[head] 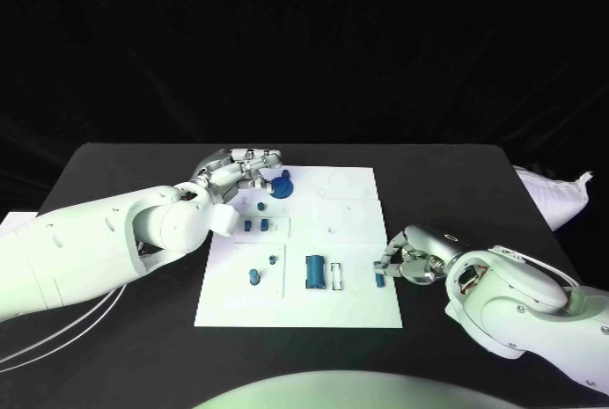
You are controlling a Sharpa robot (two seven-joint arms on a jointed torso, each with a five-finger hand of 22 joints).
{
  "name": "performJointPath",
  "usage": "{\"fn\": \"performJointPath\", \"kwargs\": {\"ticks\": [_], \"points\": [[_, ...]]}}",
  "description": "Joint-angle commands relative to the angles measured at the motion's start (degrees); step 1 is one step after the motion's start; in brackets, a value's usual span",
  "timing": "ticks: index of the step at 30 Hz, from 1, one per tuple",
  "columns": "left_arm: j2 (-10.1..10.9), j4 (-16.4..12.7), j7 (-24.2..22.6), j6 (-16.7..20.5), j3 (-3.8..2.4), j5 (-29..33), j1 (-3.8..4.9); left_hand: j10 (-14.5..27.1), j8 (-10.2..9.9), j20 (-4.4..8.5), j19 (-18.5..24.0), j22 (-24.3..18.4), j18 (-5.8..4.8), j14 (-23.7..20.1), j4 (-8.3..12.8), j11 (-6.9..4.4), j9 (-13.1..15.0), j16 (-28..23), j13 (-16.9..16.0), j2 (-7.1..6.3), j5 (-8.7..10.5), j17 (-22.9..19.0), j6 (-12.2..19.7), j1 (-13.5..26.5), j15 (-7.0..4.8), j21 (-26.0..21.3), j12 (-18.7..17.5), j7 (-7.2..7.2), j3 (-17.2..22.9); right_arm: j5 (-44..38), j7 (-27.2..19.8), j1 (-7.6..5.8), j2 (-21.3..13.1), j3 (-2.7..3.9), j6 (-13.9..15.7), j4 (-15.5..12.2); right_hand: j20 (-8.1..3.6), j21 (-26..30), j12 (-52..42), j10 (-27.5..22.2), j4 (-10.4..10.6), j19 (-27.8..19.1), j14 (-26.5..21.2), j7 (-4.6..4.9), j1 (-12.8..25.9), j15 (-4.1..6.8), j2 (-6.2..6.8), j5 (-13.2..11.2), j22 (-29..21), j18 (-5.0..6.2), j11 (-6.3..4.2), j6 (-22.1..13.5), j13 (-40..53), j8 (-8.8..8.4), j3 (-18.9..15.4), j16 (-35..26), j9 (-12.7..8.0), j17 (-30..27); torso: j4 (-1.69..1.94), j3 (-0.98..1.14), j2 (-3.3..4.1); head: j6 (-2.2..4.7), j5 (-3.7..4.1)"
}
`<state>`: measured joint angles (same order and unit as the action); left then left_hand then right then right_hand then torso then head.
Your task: Assemble the parts on the task board
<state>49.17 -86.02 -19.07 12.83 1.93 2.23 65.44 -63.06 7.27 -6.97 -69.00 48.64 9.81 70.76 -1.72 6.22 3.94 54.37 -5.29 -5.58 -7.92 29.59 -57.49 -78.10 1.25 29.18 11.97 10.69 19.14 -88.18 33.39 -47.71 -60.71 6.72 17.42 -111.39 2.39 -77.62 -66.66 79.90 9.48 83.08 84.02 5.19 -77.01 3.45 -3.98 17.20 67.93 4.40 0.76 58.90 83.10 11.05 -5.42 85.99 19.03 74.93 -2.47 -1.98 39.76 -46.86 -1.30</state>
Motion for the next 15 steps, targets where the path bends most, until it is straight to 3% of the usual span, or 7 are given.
{"fn": "performJointPath", "kwargs": {"ticks": [1, 15], "points": [[0.0, -0.2, -0.2, -1.0, -0.02, -0.3, -0.02, 0.4, 0.4, -0.03, -0.2, -0.1, 0.6, -0.5, 0.3, 0.15, 0.0, -0.1, 0.0, 0.07, 0.0, -0.1, 0.4, -0.7, 0.09, -0.4, 0.4, 0.02, 0.1, -1.6, 1.3, 0.11, 0.2, 0.02, -2.9, 0.1, -0.21, 0.4, 0.1, 0.5, 0.2, -0.1, 4.7, -0.04, 0.4, 0.23, 0.15, 0.1, 0.1, -0.05, -0.35, 0.5, -8.9, -0.34, 0.2, -0.2, -0.2, 9.0, -0.03, -0.03, -0.04, -0.2, -0.02], [0.0, -0.1, -0.2, -1.1, -0.02, -0.3, -0.03, 0.4, 0.4, -0.03, -0.2, -0.1, 0.6, -0.5, 0.3, 0.15, 0.0, -0.1, 0.0, 0.07, 0.0, -0.1, 0.4, -0.7, 0.09, -0.4, 0.4, 0.02, 0.1, -3.8, 1.5, 0.46, 1.5, 0.02, -5.6, 0.9, -0.29, 0.5, 0.5, 0.5, 1.4, -0.1, 4.6, -0.26, 1.6, 0.34, 1.41, -0.8, -0.1, -0.02, -0.51, 2.1, -9.1, -1.13, 0.4, -0.3, -1.1, 8.9, 0.05, -0.06, -0.03, -0.39, -0.29]]}}
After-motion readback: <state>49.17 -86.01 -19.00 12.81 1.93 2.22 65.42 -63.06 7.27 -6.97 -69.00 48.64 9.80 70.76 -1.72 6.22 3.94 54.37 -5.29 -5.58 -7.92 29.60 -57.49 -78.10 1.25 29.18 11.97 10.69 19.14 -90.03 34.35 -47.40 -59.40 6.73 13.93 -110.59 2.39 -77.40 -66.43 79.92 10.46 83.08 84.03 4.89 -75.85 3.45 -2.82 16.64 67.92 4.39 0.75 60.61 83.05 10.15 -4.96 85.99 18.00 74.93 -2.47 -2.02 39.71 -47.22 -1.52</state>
